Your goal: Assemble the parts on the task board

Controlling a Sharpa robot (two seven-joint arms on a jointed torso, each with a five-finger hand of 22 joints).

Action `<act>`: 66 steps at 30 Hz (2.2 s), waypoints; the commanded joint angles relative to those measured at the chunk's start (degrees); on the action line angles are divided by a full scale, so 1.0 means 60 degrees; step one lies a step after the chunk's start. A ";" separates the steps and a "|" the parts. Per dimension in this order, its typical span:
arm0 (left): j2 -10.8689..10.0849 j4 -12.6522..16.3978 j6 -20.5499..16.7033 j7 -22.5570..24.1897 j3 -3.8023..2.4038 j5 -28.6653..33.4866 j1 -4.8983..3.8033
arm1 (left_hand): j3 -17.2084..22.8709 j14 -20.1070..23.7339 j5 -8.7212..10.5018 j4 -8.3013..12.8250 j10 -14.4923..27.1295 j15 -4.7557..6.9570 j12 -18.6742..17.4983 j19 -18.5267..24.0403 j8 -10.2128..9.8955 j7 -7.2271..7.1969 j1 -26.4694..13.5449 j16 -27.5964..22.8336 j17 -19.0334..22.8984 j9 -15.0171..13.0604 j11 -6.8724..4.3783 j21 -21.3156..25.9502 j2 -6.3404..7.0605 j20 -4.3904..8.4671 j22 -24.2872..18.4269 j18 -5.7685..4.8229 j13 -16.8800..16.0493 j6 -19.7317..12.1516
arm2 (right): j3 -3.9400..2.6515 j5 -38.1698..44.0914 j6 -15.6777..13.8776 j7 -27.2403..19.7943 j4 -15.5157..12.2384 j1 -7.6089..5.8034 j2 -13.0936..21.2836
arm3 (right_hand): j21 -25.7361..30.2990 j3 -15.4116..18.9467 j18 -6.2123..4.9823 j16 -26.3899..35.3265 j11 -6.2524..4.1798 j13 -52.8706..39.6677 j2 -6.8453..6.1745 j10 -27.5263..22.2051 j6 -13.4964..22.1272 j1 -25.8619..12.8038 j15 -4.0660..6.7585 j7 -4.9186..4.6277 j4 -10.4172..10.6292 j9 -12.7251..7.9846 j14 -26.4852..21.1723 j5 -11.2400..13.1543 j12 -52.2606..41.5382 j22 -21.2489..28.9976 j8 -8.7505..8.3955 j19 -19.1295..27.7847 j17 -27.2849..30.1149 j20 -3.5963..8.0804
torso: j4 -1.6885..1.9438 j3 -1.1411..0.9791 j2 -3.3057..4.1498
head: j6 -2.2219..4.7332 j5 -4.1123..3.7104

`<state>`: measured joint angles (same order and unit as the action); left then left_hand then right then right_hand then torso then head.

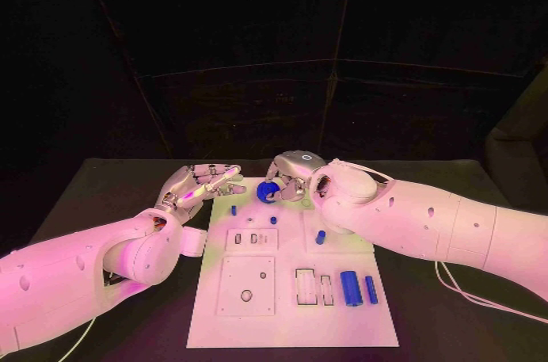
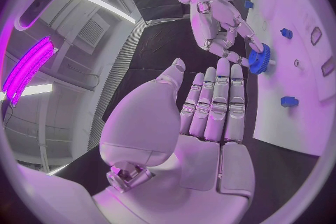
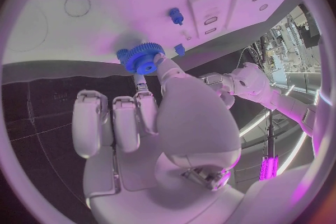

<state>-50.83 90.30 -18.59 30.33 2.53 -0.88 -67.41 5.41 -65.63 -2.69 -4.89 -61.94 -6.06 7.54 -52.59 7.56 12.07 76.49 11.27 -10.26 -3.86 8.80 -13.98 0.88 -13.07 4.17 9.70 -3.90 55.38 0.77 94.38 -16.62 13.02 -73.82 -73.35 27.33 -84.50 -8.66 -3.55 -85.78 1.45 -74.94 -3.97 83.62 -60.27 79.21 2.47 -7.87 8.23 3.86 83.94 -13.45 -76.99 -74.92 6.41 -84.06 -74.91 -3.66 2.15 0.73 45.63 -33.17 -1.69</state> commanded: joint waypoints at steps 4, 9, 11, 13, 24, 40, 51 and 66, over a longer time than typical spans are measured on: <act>0.0010 -0.0006 0.0092 0.0073 -0.0009 -0.0045 -0.0017 | -0.0005 -0.0081 -0.0024 0.0063 -0.0056 -0.0014 -0.0043 -0.0050 -0.0062 -0.0021 0.0024 -0.0031 -0.0016 0.0003 -0.0007 0.0033 -0.0109 0.0017 -0.0015 0.0158 0.0011 0.0054 | 0.0013 0.0199 0.0195 0.0056 0.0154 0.0048 -0.0173 | -0.0058 -0.0067 0.0187 -0.0029 0.0030 -0.0566 -0.0060 -0.0112 -0.0279 -0.0115 0.0016 0.0207 0.0014 0.0010 0.0660 0.0029 0.0086 -0.0575 -0.0032 -0.0159 -0.0603 0.0030 | -0.0009 -0.0011 -0.0001 | -0.0020 0.0038; 0.0007 -0.0006 0.0085 0.0077 -0.0009 -0.0045 -0.0019 | -0.0003 -0.0085 -0.0024 0.0070 -0.0060 -0.0013 -0.0050 -0.0055 -0.0066 -0.0021 0.0026 -0.0037 -0.0019 0.0003 -0.0007 0.0036 -0.0113 0.0018 -0.0017 0.0158 0.0011 0.0057 | 0.0017 0.0226 0.0232 0.0075 0.0220 0.0069 -0.0247 | -0.0063 -0.0087 0.0192 -0.0040 0.0095 -0.0374 -0.0173 -0.0252 -0.0078 -0.0215 -0.0033 0.0128 0.0005 -0.0025 0.0666 0.0089 0.0341 -0.0593 -0.0182 -0.0164 -0.0640 -0.0007 | -0.0028 -0.0009 -0.0006 | -0.0035 0.0056; 0.0008 -0.0005 0.0085 0.0077 -0.0009 -0.0045 -0.0019 | -0.0003 -0.0085 -0.0024 0.0070 -0.0060 -0.0013 -0.0050 -0.0055 -0.0066 -0.0021 0.0026 -0.0037 -0.0019 0.0003 -0.0007 0.0036 -0.0113 0.0018 -0.0017 0.0158 0.0011 0.0057 | 0.0018 0.0232 0.0308 0.0081 0.0245 0.0073 -0.0272 | -0.0070 -0.0074 0.0197 -0.0048 0.0151 -0.0279 -0.0254 -0.0327 0.0135 -0.0297 -0.0080 0.0065 0.0006 -0.0039 0.0670 0.0210 0.0474 -0.0613 -0.0317 -0.0171 -0.0666 -0.0047 | -0.0025 -0.0010 -0.0006 | -0.0044 0.0055; 0.0009 -0.0005 0.0086 0.0076 -0.0009 -0.0045 -0.0019 | -0.0003 -0.0085 -0.0024 0.0070 -0.0060 -0.0013 -0.0050 -0.0055 -0.0066 -0.0021 0.0026 -0.0037 -0.0019 0.0003 -0.0007 0.0036 -0.0113 0.0018 -0.0017 0.0158 0.0011 0.0057 | 0.0019 0.0236 0.0412 0.0081 0.0283 0.0075 -0.0297 | -0.0097 0.0035 0.0210 -0.0090 0.0229 -0.0072 -0.0375 -0.0498 0.0442 -0.0525 -0.0152 -0.0011 0.0095 -0.0039 0.0690 0.0132 0.0749 -0.0677 -0.0445 -0.0193 -0.0780 -0.0109 | -0.0024 -0.0012 -0.0004 | -0.0045 0.0057; 0.0008 -0.0012 0.0083 0.0064 -0.0009 -0.0045 -0.0020 | -0.0003 -0.0085 -0.0024 0.0070 -0.0060 -0.0013 -0.0050 -0.0055 -0.0066 -0.0021 0.0026 -0.0037 -0.0019 0.0003 -0.0007 0.0036 -0.0113 0.0018 -0.0017 0.0158 0.0011 0.0057 | 0.0022 0.0237 0.0709 0.0195 0.0415 0.0079 -0.0348 | -0.0142 0.1206 0.0223 -0.0196 0.0509 0.0500 -0.0749 -0.1016 0.1418 -0.1239 -0.0415 -0.0287 0.1329 -0.0007 0.0723 -0.0073 0.1454 -0.0775 -0.0449 -0.0201 -0.1077 -0.0387 | -0.0021 -0.0013 -0.0004 | -0.0060 0.0039; -0.0062 -0.0015 0.0072 0.0064 -0.0009 -0.0045 -0.0021 | 0.0000 -0.0088 -0.0024 0.0083 -0.0063 -0.0012 -0.0062 -0.0060 -0.0074 -0.0020 0.0031 -0.0048 -0.0023 0.0004 -0.0007 0.0043 -0.0119 0.0019 -0.0021 0.0157 0.0012 0.0059 | 0.0025 -0.0963 -0.1720 -0.0982 -0.0151 0.0106 0.0344 | -0.0205 0.1454 0.0244 -0.0237 0.0421 -0.0240 -0.0097 -0.0488 0.1051 -0.1224 -0.0344 -0.0188 0.1143 0.0009 0.0746 -0.0819 0.0518 -0.0893 -0.0399 -0.0250 -0.1198 -0.0330 | -0.0107 -0.0049 -0.0024 | 0.0015 0.0034; -0.0046 -0.0099 0.0106 0.0064 -0.0008 -0.0045 -0.0024 | 0.0014 -0.0098 -0.0025 0.0111 -0.0080 -0.0009 -0.0076 -0.0070 -0.0082 -0.0032 0.0054 -0.0062 -0.0030 0.0003 -0.0015 0.0052 -0.0136 0.0021 -0.0026 0.0158 0.0012 0.0074 | 0.0024 -0.3605 -0.0971 -0.2877 -0.1058 0.0103 0.2668 | -0.0236 0.1367 0.0259 -0.0234 0.0404 -0.0198 -0.0149 -0.0572 0.0981 -0.0208 -0.0335 -0.0179 0.0435 0.0017 0.0742 -0.0479 0.0591 -0.0969 -0.0395 -0.0272 -0.1212 -0.0327 | -0.0244 -0.0108 -0.0075 | 0.0064 -0.0075; 0.0104 -0.0263 0.0182 0.0056 -0.0006 -0.0044 -0.0018 | 0.0033 -0.0115 -0.0025 0.0144 -0.0114 -0.0001 -0.0089 -0.0086 -0.0088 -0.0047 0.0078 -0.0080 -0.0040 0.0001 -0.0028 0.0063 -0.0158 0.0027 -0.0031 0.0158 0.0010 0.0099 | 0.0029 -0.5162 -0.0265 -0.3997 -0.0183 0.0148 0.3910 | -0.0225 0.1404 0.0256 -0.0239 0.0408 -0.0201 -0.0276 -0.0593 0.1065 0.0337 -0.0333 -0.0193 -0.0026 -0.0010 0.0746 -0.0388 0.0605 -0.0952 -0.0450 -0.0253 -0.1251 -0.0318 | -0.0235 -0.0126 -0.0061 | 0.0119 -0.0252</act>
<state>-50.29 88.76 -18.40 30.31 2.53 -0.90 -67.45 5.57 -66.05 -2.69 -4.41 -62.15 -6.06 7.32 -52.77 7.33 11.85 76.91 11.04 -10.41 -3.87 8.59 -13.98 0.46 -12.89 4.07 9.70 -3.90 55.59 0.96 66.23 -20.44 -8.17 -75.26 -72.47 50.86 -85.59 -0.36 -2.63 -87.07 3.99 -74.94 -5.70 80.46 -54.26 80.54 0.30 -9.05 8.43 3.86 84.04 -15.85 -73.68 -74.91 3.97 -83.97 -74.92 -5.63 0.63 -0.08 45.22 -32.41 -3.14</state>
